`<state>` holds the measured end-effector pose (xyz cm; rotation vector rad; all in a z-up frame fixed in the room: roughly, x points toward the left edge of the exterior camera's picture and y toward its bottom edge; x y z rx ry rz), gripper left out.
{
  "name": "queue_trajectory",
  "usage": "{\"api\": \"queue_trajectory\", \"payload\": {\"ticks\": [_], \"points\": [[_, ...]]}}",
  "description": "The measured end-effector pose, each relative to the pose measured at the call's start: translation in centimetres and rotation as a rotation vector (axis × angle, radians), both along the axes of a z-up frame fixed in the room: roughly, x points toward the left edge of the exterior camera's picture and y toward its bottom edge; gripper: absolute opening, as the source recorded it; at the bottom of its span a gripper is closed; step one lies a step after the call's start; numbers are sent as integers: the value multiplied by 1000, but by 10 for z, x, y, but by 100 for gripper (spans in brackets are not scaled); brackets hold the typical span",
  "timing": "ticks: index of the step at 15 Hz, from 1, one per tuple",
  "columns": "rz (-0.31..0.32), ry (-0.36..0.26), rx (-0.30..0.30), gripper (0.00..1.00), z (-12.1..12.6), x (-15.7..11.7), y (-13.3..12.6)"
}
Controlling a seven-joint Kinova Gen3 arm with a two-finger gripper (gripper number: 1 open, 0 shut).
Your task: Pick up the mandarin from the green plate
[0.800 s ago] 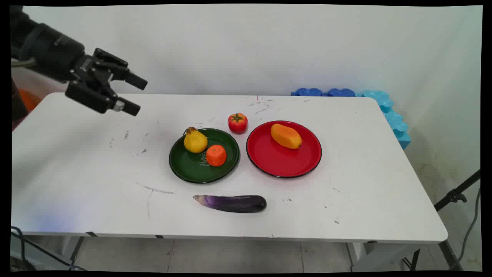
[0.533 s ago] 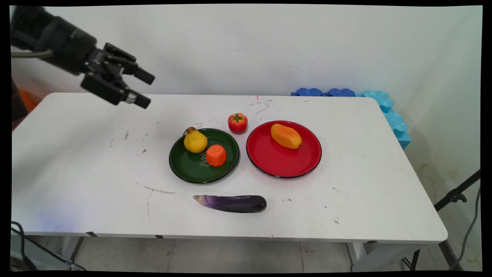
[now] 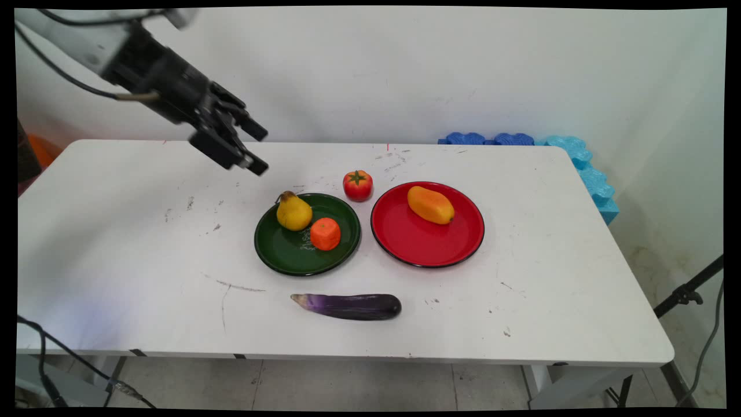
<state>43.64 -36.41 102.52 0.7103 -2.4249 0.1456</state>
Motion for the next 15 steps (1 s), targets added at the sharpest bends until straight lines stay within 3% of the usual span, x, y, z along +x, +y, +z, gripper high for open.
{"api": "queue_trajectory", "payload": {"ticks": [7,15], "points": [[-88,-120,55,100,-57,-36,-39],[-245,-215,55,100,-114,-68,-71]]}}
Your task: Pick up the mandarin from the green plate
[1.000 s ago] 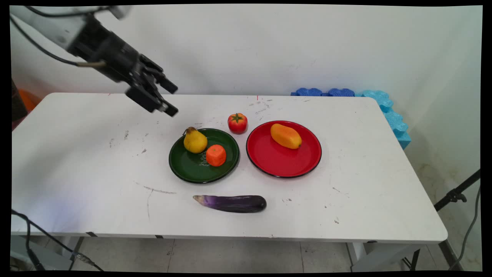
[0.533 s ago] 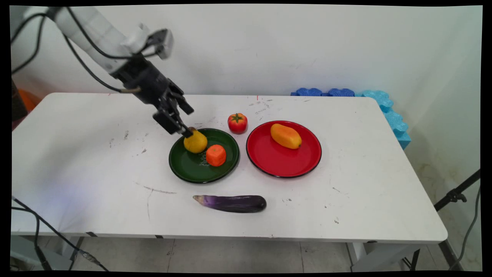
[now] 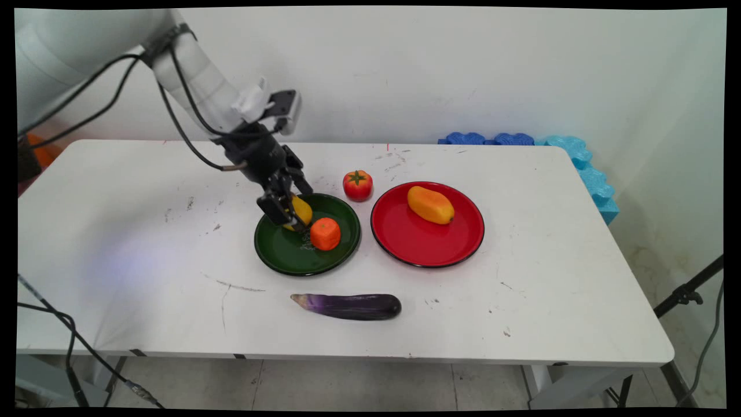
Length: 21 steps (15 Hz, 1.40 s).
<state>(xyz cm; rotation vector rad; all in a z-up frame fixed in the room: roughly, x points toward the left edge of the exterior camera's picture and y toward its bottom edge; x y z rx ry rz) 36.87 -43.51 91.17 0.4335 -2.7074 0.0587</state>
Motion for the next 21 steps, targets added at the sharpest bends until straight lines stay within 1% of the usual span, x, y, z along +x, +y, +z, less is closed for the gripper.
{"api": "queue_trajectory", "payload": {"ticks": [5,11,21], "points": [[-70,-36,-17,100,-23,-12,-17],[-141,-70,-43,100,-47,-19,-34],[-209,-74,-43,100,-77,-26,-42]]}}
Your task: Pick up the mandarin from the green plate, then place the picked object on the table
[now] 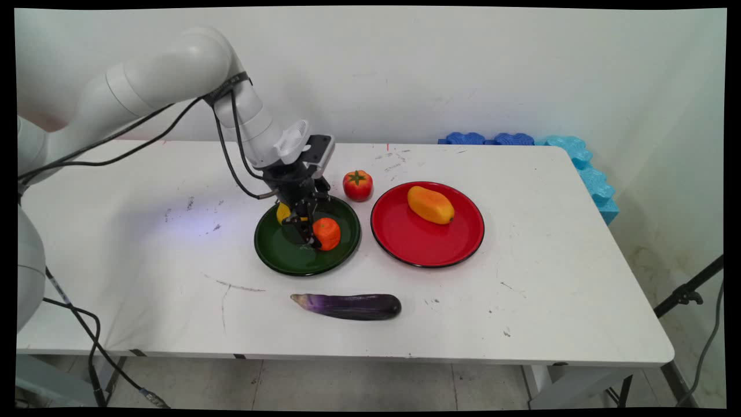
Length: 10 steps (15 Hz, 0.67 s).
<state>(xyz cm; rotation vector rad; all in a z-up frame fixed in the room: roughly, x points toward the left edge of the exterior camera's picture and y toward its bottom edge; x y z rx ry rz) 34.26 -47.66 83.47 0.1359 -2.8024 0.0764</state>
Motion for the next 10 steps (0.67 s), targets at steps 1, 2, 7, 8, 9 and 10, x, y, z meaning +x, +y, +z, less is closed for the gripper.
{"api": "queue_trajectory", "payload": {"ticks": [1,2,7,8,9,10], "points": [[-6,0,-1,100,-3,-1,-1],[-10,0,-3,100,-4,-1,-2],[-28,0,-9,100,-11,-3,-4],[-35,-2,-9,0,-12,-3,-4],[-41,-5,-9,0,-13,-2,-3],[-46,-7,-10,0,-14,-2,-3]]}}
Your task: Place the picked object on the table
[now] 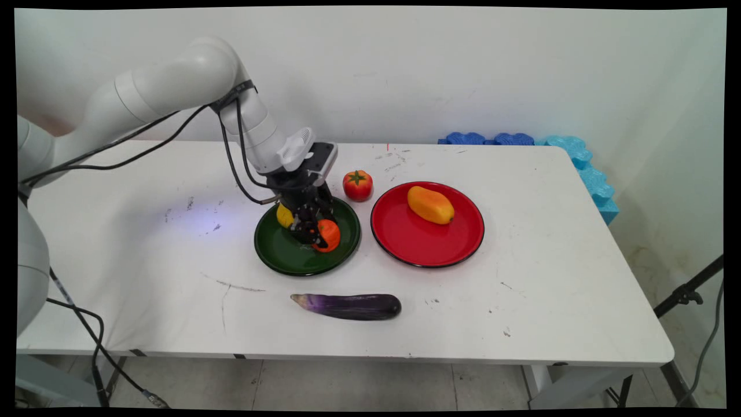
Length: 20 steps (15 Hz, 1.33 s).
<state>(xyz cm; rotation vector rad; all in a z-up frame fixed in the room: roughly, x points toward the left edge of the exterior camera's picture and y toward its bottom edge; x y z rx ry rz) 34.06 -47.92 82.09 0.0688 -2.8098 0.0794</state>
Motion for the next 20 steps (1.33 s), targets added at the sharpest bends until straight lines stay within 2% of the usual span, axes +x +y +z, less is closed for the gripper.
{"api": "queue_trajectory", "payload": {"ticks": [3,6,10,14,20], "points": [[-4,-2,-5,0,2,1,1],[16,11,-12,0,15,2,1],[86,59,-18,0,60,2,7],[136,115,-14,0,104,0,24],[198,178,25,0,131,-20,58]]}}
